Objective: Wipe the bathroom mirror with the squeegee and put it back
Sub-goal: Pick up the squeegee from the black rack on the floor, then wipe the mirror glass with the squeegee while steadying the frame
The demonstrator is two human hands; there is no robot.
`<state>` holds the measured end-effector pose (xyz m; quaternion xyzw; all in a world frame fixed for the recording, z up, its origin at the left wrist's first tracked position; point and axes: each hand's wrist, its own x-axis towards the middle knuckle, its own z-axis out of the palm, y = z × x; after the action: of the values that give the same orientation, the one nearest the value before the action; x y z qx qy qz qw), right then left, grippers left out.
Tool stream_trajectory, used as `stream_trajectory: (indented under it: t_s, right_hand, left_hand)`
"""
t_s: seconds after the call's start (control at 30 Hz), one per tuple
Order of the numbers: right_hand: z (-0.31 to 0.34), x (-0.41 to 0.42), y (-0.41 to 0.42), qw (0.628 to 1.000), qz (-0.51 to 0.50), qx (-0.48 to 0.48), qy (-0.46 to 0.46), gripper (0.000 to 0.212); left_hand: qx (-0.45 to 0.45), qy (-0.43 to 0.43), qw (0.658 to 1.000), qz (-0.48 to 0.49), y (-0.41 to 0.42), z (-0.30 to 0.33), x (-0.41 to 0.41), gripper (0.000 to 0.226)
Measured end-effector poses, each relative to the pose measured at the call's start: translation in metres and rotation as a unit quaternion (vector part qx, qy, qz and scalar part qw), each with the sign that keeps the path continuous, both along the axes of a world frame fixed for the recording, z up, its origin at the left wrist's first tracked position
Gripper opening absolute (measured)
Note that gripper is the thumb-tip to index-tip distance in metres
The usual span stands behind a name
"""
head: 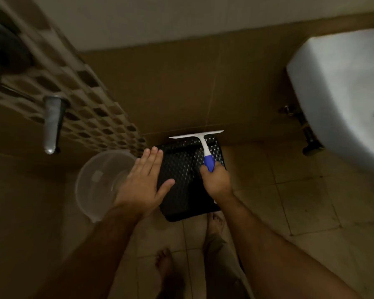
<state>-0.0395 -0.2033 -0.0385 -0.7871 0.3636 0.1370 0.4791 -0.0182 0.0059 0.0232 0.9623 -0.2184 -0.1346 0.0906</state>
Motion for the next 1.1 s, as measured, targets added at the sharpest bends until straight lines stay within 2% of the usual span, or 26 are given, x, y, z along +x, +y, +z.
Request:
stream_trajectory:
  t_s: [0.27, 0.43, 0.6, 0.77, 0.9, 1.1]
  right_hand:
    - [0.125, -0.018, 0.001, 0.990, -0.018, -0.067, -0.120, 0.025]
    - [0.214, -0.017, -0.010, 0.977, -0.076, -0.102, -0.171, 0.025]
    - [0.309, -0.028, -0.034, 0.935, -0.124, -0.179, -0.279, 0.029]
    - [0.400, -0.039, -0.066, 0.891, -0.158, -0.187, -0.383, 0.032]
    - [0.468, -0.045, -0.101, 0.843, -0.178, -0.205, -0.464, 0.024]
    - [0.551, -0.055, -0.161, 0.793, -0.189, -0.243, -0.526, 0.029]
  left_hand:
    - [-0.011, -0.136, 0.989, -0.053, 0.008, 0.116, 0.027, 0.093]
    - [-0.011, -0.247, 0.965, -0.084, 0.003, 0.201, 0.047, 0.087]
    - [-0.028, -0.337, 0.933, -0.125, -0.022, 0.299, 0.070, 0.091]
    - [-0.069, -0.395, 0.904, -0.148, -0.060, 0.383, 0.070, 0.085]
    - [-0.092, -0.447, 0.873, -0.175, -0.103, 0.445, 0.067, 0.081]
    - [-0.145, -0.522, 0.818, -0.195, -0.182, 0.533, 0.063, 0.073]
